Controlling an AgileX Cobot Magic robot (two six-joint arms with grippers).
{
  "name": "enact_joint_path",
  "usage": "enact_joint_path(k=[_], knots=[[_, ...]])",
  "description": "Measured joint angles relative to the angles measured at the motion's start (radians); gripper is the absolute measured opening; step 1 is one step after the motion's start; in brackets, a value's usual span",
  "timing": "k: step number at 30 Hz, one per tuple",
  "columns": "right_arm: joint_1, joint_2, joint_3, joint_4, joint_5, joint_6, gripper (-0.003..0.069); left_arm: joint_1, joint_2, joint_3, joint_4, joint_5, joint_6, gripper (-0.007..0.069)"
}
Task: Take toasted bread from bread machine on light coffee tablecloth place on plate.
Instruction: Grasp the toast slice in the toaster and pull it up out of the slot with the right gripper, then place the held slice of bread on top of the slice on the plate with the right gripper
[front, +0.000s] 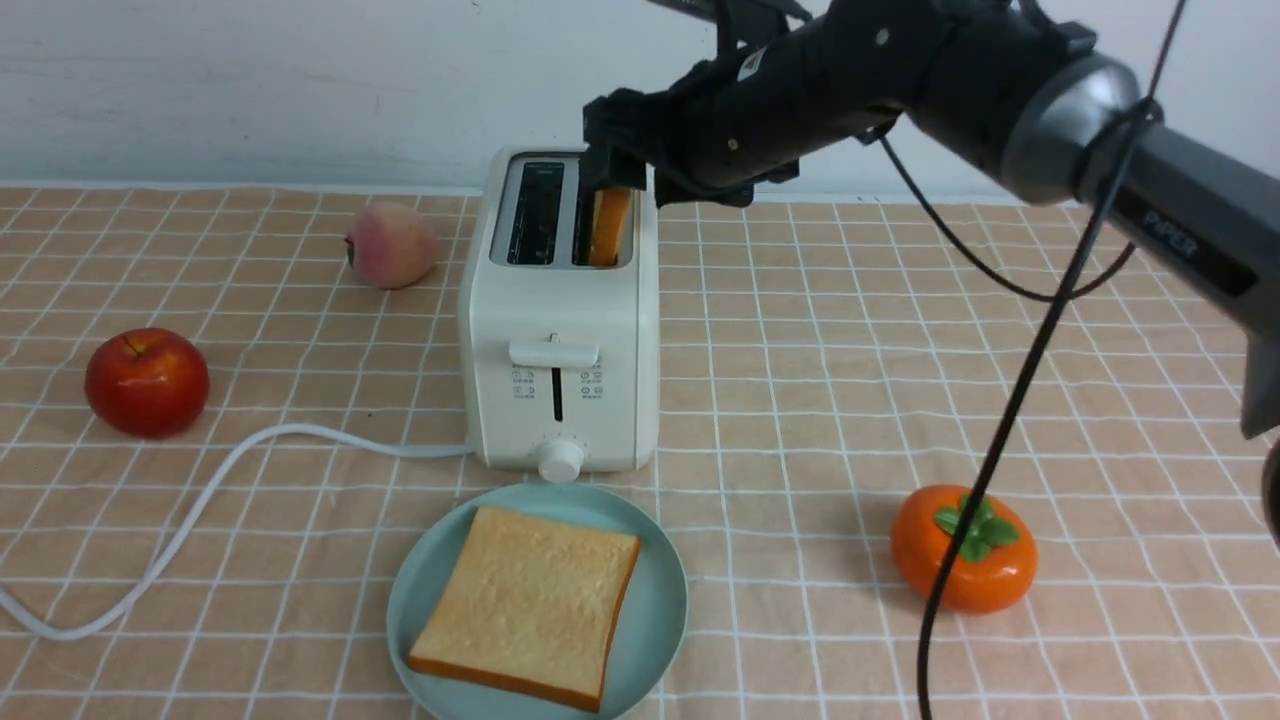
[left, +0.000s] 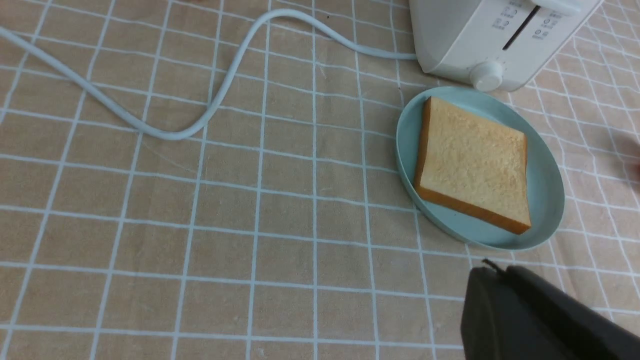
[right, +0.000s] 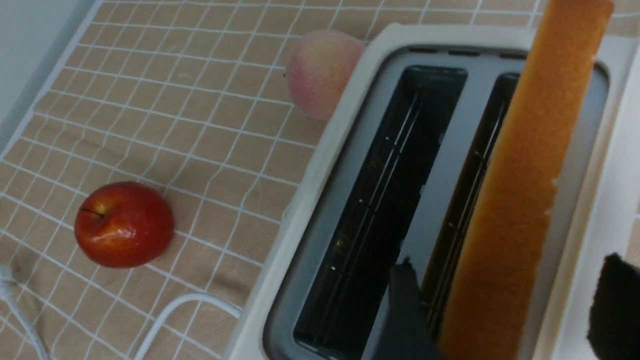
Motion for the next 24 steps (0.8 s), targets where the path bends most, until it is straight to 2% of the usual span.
enact_joint_path(k=[2,3,5,13,15,21,24], knots=[[0.0,0.002,0.0,-0.001,0.0,0.0,0.0253,0.0,0.0,0.0,0.0,0.015,0.0,-0.0014],[0.002,-0.005,-0.002,-0.012,0.002,0.0,0.0141,0.0,-0.001,0.0,0.0,0.019,0.0,-0.0014],[0.003,-0.02,-0.002,-0.035,0.006,-0.005,0.0087,0.0,-0.001,0.0,0.0,0.019,0.0,-0.0014],[0.003,-0.235,-0.003,-0.049,0.134,-0.114,0.0103,0.0,-0.001,0.0,0.032,0.0,0.0,-0.0014],[0.003,-0.36,-0.007,-0.048,0.271,-0.129,0.0103,0.0,-0.001,0.0,0.053,-0.01,0.0,-0.0014],[0.003,-0.482,-0.016,-0.049,0.528,-0.142,0.0103,0.0,-0.001,0.0,0.067,-0.039,0.0,-0.0014],[0.003,-0.497,0.02,-0.03,0.56,-0.145,0.0103,0.0,-0.001,0.0,0.069,-0.05,-0.001,-0.0014]])
